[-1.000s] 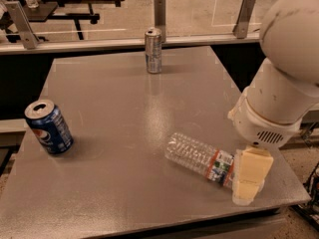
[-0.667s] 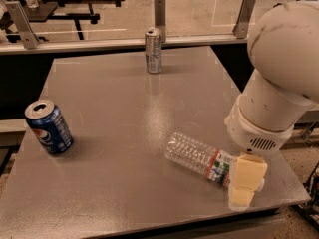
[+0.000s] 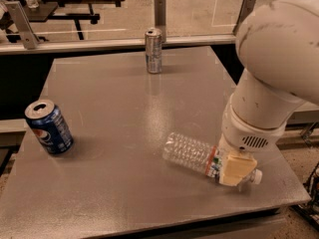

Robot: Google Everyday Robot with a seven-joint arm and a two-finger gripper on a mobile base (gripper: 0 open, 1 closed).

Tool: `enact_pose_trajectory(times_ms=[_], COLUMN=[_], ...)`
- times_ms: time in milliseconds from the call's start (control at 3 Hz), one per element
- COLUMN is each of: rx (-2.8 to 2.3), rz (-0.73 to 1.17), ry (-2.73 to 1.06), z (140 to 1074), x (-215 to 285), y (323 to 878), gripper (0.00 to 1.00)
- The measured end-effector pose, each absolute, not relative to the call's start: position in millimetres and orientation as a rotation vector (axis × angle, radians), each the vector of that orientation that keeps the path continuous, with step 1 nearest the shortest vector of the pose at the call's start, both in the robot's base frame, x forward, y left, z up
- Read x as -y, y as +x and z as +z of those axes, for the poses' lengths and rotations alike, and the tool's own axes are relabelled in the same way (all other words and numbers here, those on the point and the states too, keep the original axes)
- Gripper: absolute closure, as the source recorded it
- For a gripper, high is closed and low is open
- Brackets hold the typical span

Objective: Move water bottle near pepsi can

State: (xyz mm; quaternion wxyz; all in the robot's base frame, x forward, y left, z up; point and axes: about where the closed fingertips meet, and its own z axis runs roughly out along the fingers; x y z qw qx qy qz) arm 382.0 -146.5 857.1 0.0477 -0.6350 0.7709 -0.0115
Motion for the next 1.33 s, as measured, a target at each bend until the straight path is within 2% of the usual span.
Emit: enact_pose_trajectory(times_ms=[667, 1000, 1333], rx=[-2.264, -2.142, -2.07], rz=[-0.104, -0.123, -0.123], ry=[-1.982, -2.061, -2.123], z=[892.6, 918.3, 923.7], x=[112.5, 58.7, 22.1], y=[408.2, 441.0, 457.1], gripper=[0.94, 1.0, 1.0])
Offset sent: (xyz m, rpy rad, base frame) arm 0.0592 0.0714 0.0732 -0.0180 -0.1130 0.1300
